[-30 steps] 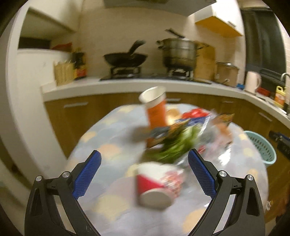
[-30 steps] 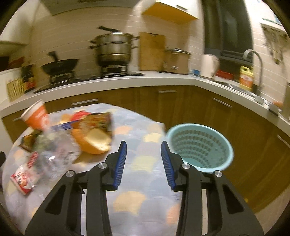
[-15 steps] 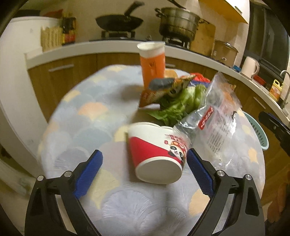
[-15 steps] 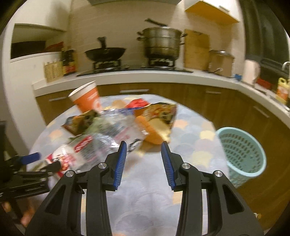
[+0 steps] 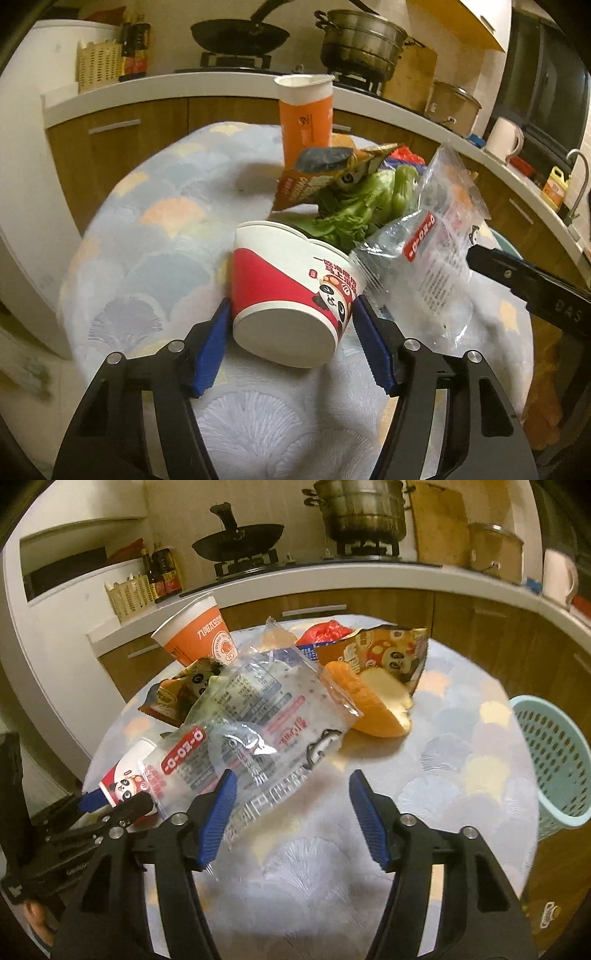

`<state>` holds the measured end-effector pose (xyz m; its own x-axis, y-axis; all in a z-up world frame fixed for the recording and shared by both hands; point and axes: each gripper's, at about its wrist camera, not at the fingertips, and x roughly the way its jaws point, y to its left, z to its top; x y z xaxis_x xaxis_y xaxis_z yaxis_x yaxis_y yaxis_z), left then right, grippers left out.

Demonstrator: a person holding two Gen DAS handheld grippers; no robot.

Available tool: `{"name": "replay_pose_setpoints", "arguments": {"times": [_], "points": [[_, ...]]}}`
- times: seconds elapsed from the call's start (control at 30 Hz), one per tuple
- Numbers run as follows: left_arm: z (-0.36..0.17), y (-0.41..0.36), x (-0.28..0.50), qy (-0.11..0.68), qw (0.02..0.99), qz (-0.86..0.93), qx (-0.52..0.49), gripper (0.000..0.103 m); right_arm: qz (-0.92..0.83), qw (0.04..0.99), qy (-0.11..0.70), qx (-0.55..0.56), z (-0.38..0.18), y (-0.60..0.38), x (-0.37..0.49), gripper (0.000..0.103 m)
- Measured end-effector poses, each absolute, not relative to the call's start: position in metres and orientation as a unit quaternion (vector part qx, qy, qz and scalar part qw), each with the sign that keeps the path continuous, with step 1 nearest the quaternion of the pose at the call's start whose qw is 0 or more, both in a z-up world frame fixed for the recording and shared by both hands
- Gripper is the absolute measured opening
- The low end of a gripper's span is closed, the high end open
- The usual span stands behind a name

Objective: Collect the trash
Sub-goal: 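Grasp the red-white paper cup with the left gripper while the right gripper grasps the clear plastic bag, then lift the paper cup and plastic bag and carry both over the blue basket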

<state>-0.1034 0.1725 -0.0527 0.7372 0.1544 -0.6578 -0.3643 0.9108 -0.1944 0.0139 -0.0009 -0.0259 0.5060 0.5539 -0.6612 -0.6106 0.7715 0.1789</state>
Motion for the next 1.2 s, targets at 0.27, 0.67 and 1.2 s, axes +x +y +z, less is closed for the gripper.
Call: {"name": "replay_pose_setpoints", "arguments": {"times": [0.27,0.67,1.2], "points": [[-0.050,0.176,-0.101,0.332,0.918,0.142,-0.166,0.063,0.375,0.826,0.420,0.008,-0.045,0.010,0.035,0.066],[-0.039,0.174,-0.111,0.315,0.923,0.152,-0.158,0.063,0.410,0.827,0.384,0.010,-0.021,0.007,0.023,0.003],[0.021,0.127,-0.097,0.253,0.954,0.125,-0.100,0.063,0.377,0.874,0.306,0.018,0.037,-0.073,0.030,0.000]]}}
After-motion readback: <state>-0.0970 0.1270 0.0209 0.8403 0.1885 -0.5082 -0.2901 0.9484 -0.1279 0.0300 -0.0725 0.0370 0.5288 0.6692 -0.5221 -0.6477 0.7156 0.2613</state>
